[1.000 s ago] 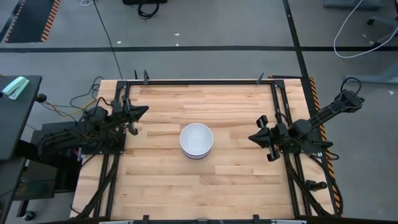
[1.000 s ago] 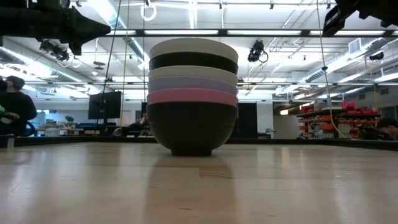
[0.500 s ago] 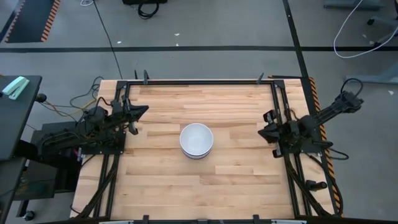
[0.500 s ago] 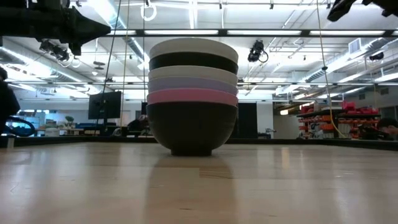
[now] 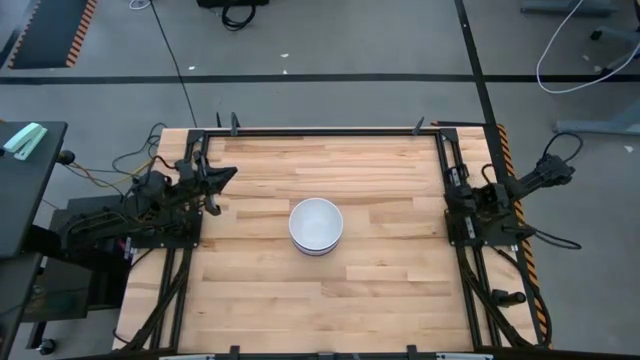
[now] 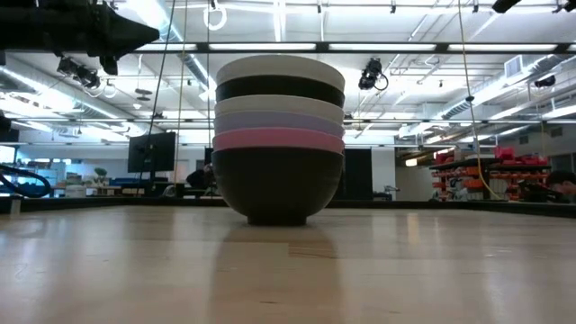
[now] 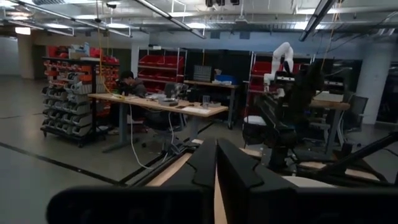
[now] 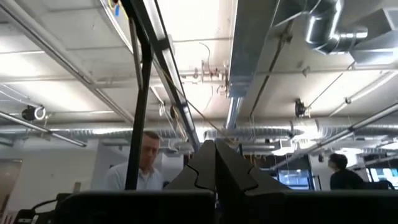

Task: Nest bowls inside each other
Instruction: Return to Home Position

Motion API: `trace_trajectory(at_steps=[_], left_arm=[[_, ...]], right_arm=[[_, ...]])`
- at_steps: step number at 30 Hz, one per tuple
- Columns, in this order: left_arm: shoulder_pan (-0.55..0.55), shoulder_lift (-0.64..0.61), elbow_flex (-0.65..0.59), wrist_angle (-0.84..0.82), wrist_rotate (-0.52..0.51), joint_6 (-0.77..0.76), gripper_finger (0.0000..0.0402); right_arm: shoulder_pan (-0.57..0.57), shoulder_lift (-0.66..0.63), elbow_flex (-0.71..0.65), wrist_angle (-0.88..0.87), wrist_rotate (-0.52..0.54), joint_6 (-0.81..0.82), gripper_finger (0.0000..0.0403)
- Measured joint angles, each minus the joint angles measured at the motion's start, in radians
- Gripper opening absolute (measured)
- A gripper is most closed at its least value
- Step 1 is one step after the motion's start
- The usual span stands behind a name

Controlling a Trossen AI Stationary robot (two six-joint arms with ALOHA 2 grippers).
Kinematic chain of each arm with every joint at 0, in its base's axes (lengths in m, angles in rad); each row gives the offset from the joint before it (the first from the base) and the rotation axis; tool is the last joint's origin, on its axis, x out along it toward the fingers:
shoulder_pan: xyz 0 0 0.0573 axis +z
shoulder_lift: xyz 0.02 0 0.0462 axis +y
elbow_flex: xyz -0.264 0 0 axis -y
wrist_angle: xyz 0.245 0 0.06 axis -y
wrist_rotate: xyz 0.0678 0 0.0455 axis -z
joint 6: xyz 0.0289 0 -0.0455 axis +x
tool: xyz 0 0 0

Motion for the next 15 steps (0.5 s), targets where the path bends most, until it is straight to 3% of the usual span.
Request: trace_trajectory(at_steps=[10, 15], left_arm=[[0.001, -0.076, 0.000, 0.018, 0.000, 0.010, 0.0018], [0.001, -0.134, 0.000, -0.075, 0.000, 0.002, 0.0024]], right_arm=[[0.000, -0.145, 0.000, -0.176, -0.054, 0.021, 0.0007], [0.000, -0.167, 0.000, -0.321, -0.055, 0.077, 0.0007]])
